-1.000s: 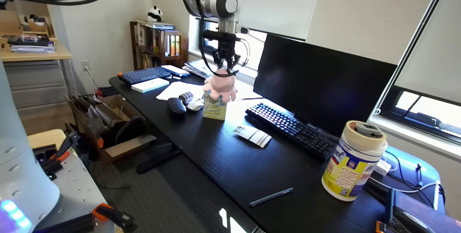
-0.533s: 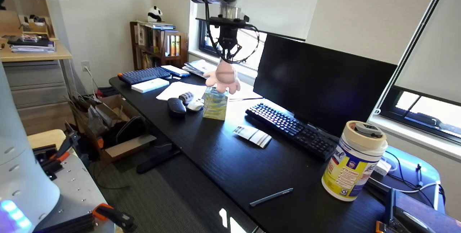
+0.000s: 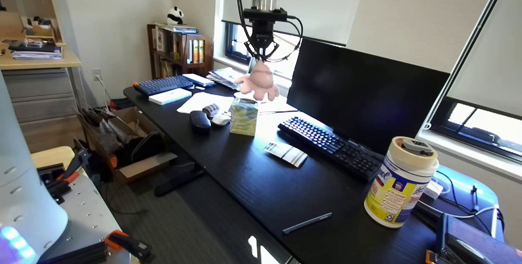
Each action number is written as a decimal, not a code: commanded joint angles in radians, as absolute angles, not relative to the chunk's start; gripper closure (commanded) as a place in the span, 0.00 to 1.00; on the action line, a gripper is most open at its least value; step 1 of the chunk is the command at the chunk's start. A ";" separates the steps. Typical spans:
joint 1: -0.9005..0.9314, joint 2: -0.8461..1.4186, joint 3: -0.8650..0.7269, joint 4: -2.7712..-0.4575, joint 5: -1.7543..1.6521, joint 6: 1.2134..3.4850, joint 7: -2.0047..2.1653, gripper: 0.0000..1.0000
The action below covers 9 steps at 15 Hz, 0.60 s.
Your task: Move the octopus plush toy and the tissue box to the right side of the desk
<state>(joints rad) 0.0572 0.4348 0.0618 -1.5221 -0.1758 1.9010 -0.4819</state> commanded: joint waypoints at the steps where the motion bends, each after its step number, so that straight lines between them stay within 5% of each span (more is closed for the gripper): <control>1: 0.070 0.403 0.053 -1.585 -0.326 1.900 -0.546 0.95; 9: -0.029 0.215 -0.065 -2.049 -0.795 2.180 -0.606 0.95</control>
<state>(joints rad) 0.0169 0.3346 -0.0275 -1.8560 -0.6449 2.0552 -0.5930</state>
